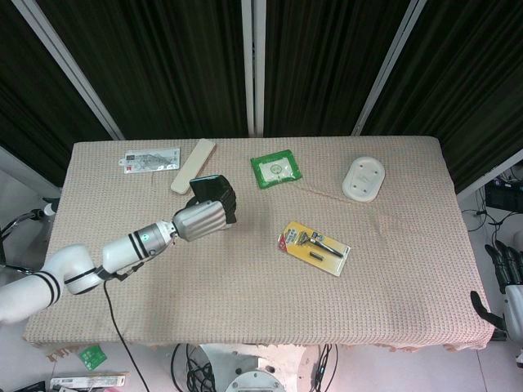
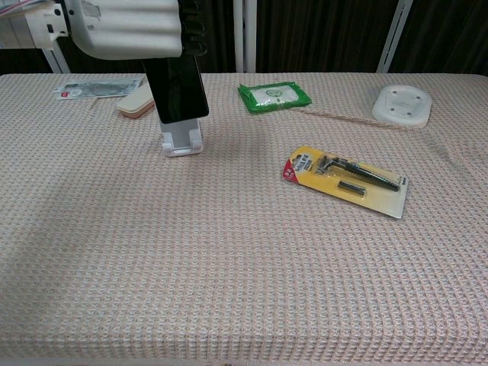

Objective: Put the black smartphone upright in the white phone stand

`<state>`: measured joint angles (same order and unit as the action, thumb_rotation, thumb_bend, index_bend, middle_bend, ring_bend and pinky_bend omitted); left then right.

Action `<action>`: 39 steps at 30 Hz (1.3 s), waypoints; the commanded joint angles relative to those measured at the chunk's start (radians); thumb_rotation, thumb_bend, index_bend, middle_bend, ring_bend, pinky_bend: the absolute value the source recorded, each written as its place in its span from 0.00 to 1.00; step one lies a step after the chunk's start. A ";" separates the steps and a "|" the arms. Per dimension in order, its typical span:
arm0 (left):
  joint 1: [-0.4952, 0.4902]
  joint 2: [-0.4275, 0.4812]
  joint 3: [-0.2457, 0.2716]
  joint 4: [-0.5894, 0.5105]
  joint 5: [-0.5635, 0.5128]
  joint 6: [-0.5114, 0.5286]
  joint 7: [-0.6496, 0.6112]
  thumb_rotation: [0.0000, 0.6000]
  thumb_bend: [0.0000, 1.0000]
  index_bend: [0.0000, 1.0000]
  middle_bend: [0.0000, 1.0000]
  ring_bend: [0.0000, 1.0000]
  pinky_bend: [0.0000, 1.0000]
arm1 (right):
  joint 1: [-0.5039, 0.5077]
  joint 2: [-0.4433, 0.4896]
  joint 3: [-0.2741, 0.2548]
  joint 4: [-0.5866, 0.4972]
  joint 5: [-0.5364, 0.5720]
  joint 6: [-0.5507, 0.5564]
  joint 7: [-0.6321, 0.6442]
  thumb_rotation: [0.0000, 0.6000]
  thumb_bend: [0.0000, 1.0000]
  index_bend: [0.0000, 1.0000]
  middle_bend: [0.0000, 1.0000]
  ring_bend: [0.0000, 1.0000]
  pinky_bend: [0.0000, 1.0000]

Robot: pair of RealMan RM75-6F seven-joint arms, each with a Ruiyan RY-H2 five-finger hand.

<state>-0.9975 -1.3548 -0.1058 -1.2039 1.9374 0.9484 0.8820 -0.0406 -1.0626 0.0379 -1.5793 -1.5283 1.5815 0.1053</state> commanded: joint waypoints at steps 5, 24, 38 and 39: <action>-0.036 -0.022 -0.002 0.009 -0.019 -0.037 0.031 1.00 0.44 0.55 0.56 0.45 0.44 | 0.000 -0.005 0.004 0.025 0.012 -0.009 0.031 1.00 0.28 0.00 0.00 0.00 0.00; -0.072 -0.112 0.079 0.200 0.034 0.037 -0.083 1.00 0.46 0.55 0.56 0.45 0.42 | -0.002 -0.012 0.009 0.043 0.018 -0.010 0.046 1.00 0.28 0.00 0.00 0.00 0.00; -0.057 -0.193 0.108 0.316 0.021 0.095 -0.096 1.00 0.46 0.56 0.56 0.45 0.41 | 0.002 -0.016 0.009 0.055 0.024 -0.025 0.056 1.00 0.28 0.00 0.00 0.00 0.00; -0.057 -0.196 0.111 0.318 0.021 0.094 -0.093 1.00 0.46 0.56 0.56 0.45 0.41 | 0.002 -0.016 0.010 0.056 0.025 -0.025 0.057 1.00 0.28 0.00 0.00 0.00 0.00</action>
<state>-1.0548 -1.5480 0.0029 -0.8880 1.9591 1.0426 0.7865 -0.0389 -1.0783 0.0476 -1.5230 -1.5035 1.5564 0.1626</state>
